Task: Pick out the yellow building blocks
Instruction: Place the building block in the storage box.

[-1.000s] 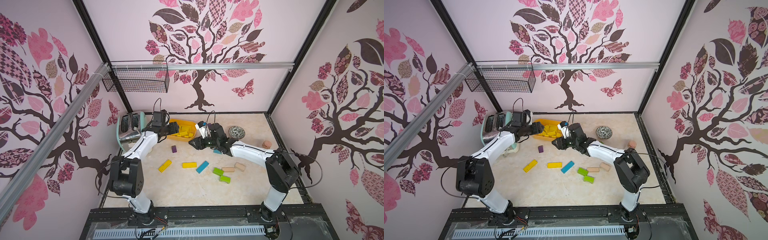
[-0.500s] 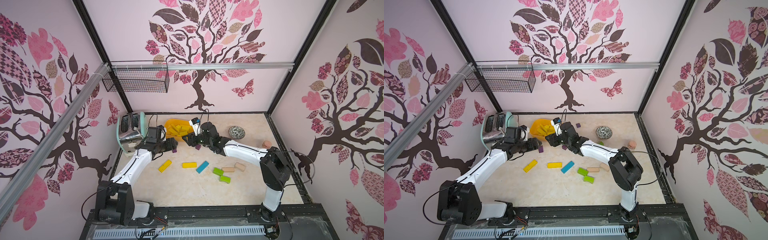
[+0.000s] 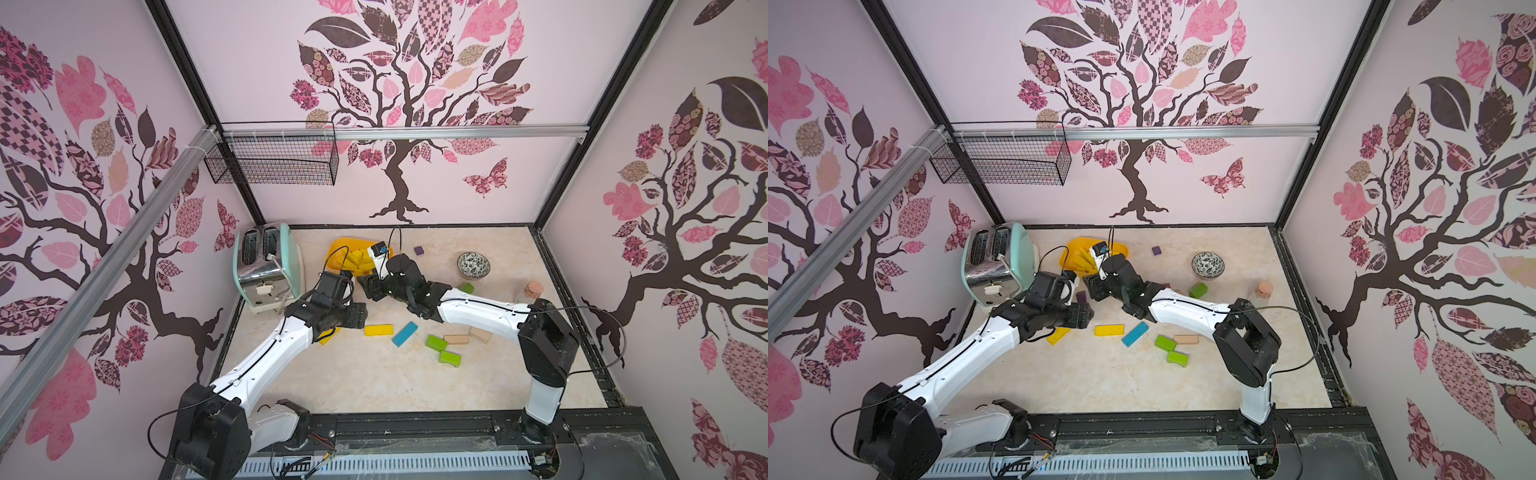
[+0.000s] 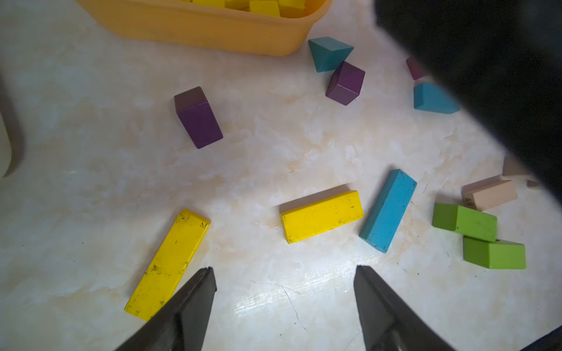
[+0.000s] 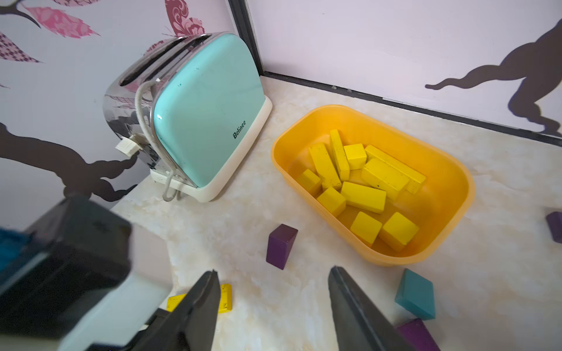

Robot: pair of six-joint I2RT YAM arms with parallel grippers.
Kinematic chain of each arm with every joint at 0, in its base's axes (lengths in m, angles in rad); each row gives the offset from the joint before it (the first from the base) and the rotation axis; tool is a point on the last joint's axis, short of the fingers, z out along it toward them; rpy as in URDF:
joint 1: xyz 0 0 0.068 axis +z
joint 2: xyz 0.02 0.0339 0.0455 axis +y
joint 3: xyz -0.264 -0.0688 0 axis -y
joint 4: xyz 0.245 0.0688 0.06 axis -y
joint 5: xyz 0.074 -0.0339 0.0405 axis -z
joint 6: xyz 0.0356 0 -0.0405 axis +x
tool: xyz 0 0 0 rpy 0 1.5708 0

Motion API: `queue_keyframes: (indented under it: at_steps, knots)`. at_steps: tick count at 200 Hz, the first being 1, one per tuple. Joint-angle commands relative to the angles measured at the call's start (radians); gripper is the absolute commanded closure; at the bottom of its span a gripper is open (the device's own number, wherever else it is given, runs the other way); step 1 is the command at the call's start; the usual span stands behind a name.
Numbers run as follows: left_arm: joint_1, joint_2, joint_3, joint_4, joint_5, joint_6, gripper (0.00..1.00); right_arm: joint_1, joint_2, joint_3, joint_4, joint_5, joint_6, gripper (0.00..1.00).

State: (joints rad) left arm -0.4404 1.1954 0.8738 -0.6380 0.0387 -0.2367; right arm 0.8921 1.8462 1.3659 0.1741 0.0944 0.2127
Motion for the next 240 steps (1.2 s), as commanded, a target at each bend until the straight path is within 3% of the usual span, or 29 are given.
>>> queue_keyframes:
  at_steps: [1,87,152,199,240]
  knots:
    - [-0.018,-0.05,-0.012,-0.044,-0.09,0.053,0.22,0.015,0.012,0.023,-0.07,0.088,-0.053,0.38]
    - [-0.021,-0.144,-0.092,-0.046,-0.182,0.049,0.22,0.048,0.013,0.062,-0.258,0.053,-0.06,0.39]
    - [-0.018,-0.151,-0.099,-0.034,-0.177,0.046,0.22,0.048,-0.035,0.039,-0.33,0.057,-0.034,0.41]
    - [0.074,-0.145,-0.101,-0.022,-0.059,0.017,0.26,0.048,-0.089,-0.043,-0.375,0.075,0.032,0.44]
    - [0.119,-0.074,-0.081,-0.014,0.014,0.008,0.29,0.048,-0.092,-0.11,-0.408,-0.003,0.018,0.46]
